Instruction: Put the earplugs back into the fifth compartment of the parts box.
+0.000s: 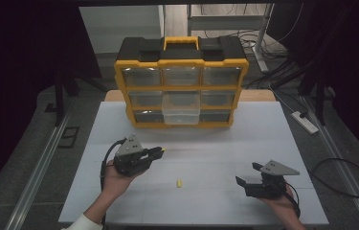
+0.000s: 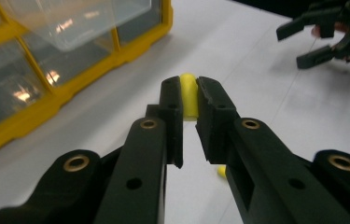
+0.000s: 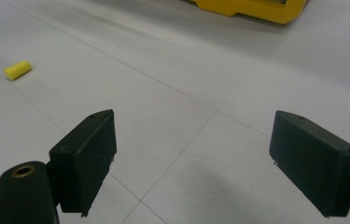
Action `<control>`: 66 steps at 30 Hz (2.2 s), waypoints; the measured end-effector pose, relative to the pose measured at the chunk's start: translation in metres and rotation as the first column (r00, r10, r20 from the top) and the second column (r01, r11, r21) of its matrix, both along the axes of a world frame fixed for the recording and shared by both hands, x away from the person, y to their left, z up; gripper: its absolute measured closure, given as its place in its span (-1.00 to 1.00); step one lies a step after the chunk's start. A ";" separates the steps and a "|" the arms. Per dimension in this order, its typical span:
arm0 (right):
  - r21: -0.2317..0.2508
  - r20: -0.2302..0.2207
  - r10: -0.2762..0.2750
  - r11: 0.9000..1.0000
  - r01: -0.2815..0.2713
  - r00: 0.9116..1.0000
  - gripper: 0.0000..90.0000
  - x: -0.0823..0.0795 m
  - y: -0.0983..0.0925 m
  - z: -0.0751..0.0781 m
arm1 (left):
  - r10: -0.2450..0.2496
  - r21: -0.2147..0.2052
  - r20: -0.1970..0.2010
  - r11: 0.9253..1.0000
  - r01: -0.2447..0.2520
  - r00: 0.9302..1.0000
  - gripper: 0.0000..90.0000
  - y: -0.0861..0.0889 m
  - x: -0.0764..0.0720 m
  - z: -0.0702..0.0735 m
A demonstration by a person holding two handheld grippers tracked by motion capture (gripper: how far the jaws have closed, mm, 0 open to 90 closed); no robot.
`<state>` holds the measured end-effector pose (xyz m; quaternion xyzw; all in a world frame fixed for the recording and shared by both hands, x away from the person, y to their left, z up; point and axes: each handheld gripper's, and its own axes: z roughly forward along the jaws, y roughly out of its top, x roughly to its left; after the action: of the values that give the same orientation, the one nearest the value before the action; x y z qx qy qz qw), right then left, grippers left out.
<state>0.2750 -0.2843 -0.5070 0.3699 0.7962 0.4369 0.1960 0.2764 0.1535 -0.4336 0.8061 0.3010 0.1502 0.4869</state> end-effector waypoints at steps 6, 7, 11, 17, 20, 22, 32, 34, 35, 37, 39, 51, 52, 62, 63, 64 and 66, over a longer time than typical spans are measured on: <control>0.005 0.005 -0.006 1.000 0.006 1.000 -0.66 0.000 -0.001 0.000 | 0.005 -0.052 0.033 0.999 -0.003 0.999 0.79 0.004 0.006 0.021; 0.006 0.004 -0.007 1.000 0.007 1.000 -0.66 0.000 -0.001 0.000 | 0.006 -0.062 0.042 0.998 -0.004 0.999 0.79 0.006 0.007 0.025; 0.006 0.004 -0.009 1.000 0.009 1.000 -0.66 0.000 -0.001 0.000 | 0.011 -0.097 0.048 0.995 -0.007 0.999 0.79 0.008 0.013 0.037; 0.003 0.003 -0.008 1.000 0.008 1.000 -0.66 0.000 -0.001 0.000 | 0.017 -0.113 0.050 0.994 -0.011 0.999 0.79 0.009 0.022 0.052; 0.003 0.006 -0.006 1.000 0.006 1.000 -0.66 0.000 0.000 0.000 | 0.013 -0.111 0.060 0.994 -0.006 0.998 0.79 0.008 0.028 0.059; 0.002 0.004 -0.009 1.000 0.009 1.000 -0.66 0.001 0.000 0.000 | 0.008 -0.114 0.070 0.993 0.000 0.998 0.79 0.006 0.033 0.064; 0.034 -0.001 -0.038 0.999 0.038 0.999 -0.66 0.000 -0.002 0.001 | -0.012 -0.107 0.116 0.994 0.024 0.993 0.78 -0.003 0.054 0.094; 0.035 -0.001 -0.036 0.999 0.036 0.999 -0.66 0.000 -0.002 0.001 | -0.013 -0.112 0.120 0.993 0.027 0.993 0.78 -0.005 0.056 0.097; 0.033 -0.001 -0.036 0.999 0.036 0.999 -0.66 0.001 -0.002 0.000 | -0.011 -0.114 0.121 0.993 0.025 0.993 0.78 -0.006 0.056 0.098; 0.032 0.000 -0.032 0.999 0.032 0.999 -0.66 0.000 -0.001 0.000 | -0.009 -0.116 0.115 0.993 0.023 0.993 0.78 -0.009 0.058 0.098; 0.031 0.006 -0.030 0.999 0.030 1.000 -0.66 -0.001 -0.001 0.001 | -0.003 -0.119 0.107 0.993 0.016 0.994 0.78 -0.011 0.060 0.098; 0.033 0.002 -0.026 0.999 0.026 1.000 -0.65 0.000 -0.001 0.002 | 0.037 -0.137 0.052 0.990 -0.030 0.998 0.78 -0.022 0.095 0.096; 0.035 0.003 -0.026 0.999 0.026 1.000 -0.65 0.000 -0.001 0.002 | 0.037 -0.141 0.046 0.990 -0.031 0.998 0.78 -0.023 0.098 0.095; 0.041 0.002 -0.025 0.999 0.025 1.000 -0.65 -0.001 -0.002 0.002 | 0.057 -0.096 0.005 0.994 -0.056 0.998 0.77 -0.048 0.129 0.080; 0.041 0.002 -0.025 0.999 0.024 1.000 -0.65 -0.001 -0.002 0.002 | 0.061 -0.086 0.005 0.994 -0.060 0.998 0.76 -0.049 0.130 0.079; 0.041 0.002 -0.024 0.999 0.024 1.000 -0.65 0.000 -0.002 0.002 | 0.064 -0.075 0.006 0.995 -0.063 0.998 0.76 -0.051 0.132 0.079; 0.042 0.003 -0.022 0.999 0.022 1.000 -0.65 -0.001 -0.002 0.002 | 0.069 -0.069 0.001 0.995 -0.069 0.998 0.76 -0.052 0.134 0.077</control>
<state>0.2744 -0.2867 -0.5046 0.3819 0.7822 0.4521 0.1946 0.4109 0.1012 -0.3563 0.7778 0.3328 0.1580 0.5093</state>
